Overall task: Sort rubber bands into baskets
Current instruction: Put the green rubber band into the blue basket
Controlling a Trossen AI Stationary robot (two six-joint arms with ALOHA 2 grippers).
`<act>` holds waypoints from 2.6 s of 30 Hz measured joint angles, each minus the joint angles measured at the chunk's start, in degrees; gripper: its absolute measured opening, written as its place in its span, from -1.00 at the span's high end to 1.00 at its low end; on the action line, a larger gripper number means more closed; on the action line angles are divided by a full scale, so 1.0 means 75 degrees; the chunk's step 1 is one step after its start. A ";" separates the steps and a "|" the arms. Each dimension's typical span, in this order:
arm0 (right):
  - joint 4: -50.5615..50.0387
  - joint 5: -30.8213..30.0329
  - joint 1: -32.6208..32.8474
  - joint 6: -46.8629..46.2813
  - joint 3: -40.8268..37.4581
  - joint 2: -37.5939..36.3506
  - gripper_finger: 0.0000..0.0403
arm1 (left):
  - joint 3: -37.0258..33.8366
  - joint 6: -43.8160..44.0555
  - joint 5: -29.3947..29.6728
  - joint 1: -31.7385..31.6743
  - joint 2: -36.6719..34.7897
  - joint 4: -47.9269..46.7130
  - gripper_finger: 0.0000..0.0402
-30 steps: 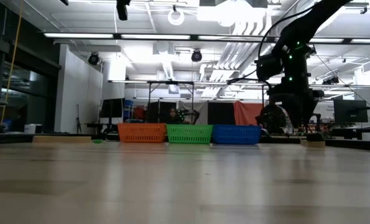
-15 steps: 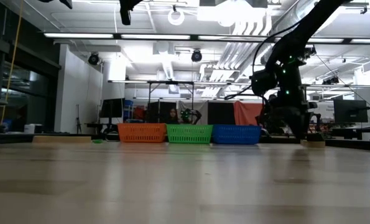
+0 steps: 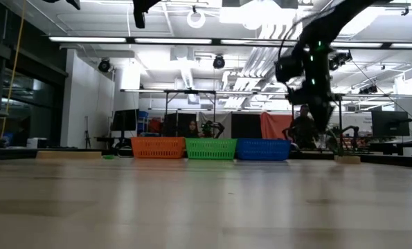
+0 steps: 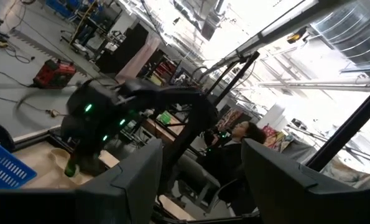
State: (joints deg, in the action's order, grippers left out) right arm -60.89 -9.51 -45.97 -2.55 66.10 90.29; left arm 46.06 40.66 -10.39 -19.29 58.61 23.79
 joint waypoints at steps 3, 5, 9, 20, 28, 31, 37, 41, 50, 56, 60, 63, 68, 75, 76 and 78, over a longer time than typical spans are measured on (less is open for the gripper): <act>-0.0589 0.0910 -0.0001 -0.0125 0.0545 -0.0335 0.99 | 0.0000 -0.0044 0.0001 0.0000 0.0000 -0.0003 -0.06; -0.1037 0.1345 0.0018 -0.0195 0.0833 -0.0455 0.99 | 0.0000 -0.0116 0.0000 0.0000 0.0000 -0.0003 -0.06; -0.1658 0.2082 0.0151 -0.0198 0.1203 -0.0494 1.00 | 0.0000 -0.0184 0.0000 0.0000 0.0000 -0.0006 -0.06; 0.2788 0.2374 0.0367 -0.1632 0.1333 0.0101 1.00 | -0.0003 -0.0193 0.0003 0.0000 0.0000 -0.0189 -0.06; 0.3090 0.1485 0.0119 -0.2049 0.1327 0.1333 1.00 | -0.0003 0.0031 0.0005 0.0009 0.0000 -0.0234 -0.06; 0.3045 0.1294 0.0127 -0.2084 0.1323 0.1604 1.00 | -0.0003 0.0003 0.0003 0.0015 0.0000 -0.0235 -0.06; 0.3500 0.1374 0.0119 -0.2213 0.1324 0.1599 0.81 | -0.0003 -0.0004 -0.0009 0.0017 0.0000 -0.0281 -0.06; 0.3300 0.1432 0.0128 -0.2226 0.1324 0.1583 0.47 | -0.0003 0.0035 -0.0177 0.0017 0.0000 -0.0506 -0.06; 0.3099 0.2469 0.0130 -0.1993 0.1324 0.1106 0.01 | -0.0003 0.0021 -0.0423 0.0017 -0.0003 -0.0790 -0.06; 0.2803 0.2736 0.0445 -0.1714 0.1324 -0.0186 0.01 | -0.0003 0.0017 -0.0482 0.0026 -0.0003 -0.0907 -0.06; 0.2295 0.2753 0.0949 -0.1588 0.1327 -0.1028 0.01 | 0.0027 -0.0062 -0.1569 0.0226 -0.0021 -0.2203 -0.06; 0.1943 0.2739 0.1372 -0.1389 0.1327 -0.1418 0.01 | 0.0337 -0.0535 -0.2239 0.0712 -0.0052 -0.4854 -0.06; 0.1741 0.2555 0.1886 -0.1191 0.1330 -0.1552 0.01 | 0.0769 -0.1186 -0.2006 0.2448 -0.0052 -0.8940 -0.06; 0.1744 0.2524 0.2053 -0.0801 0.1330 -0.1280 0.01 | 0.0717 0.0357 -0.1214 0.6421 0.0252 -1.0084 -0.06; 0.1744 0.2523 0.2053 -0.0782 0.1330 -0.1246 0.01 | 0.0714 0.0598 -0.1064 0.6971 0.0386 -0.9837 -0.06; 0.1731 0.2517 0.2050 -0.0652 0.1330 -0.1187 0.01 | 0.0719 0.0980 -0.0902 0.7908 0.0738 -0.9203 -0.06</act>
State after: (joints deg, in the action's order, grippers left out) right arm -47.91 9.37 -30.59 -7.44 76.07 81.39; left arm 51.46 48.01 -17.16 40.02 64.14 -45.23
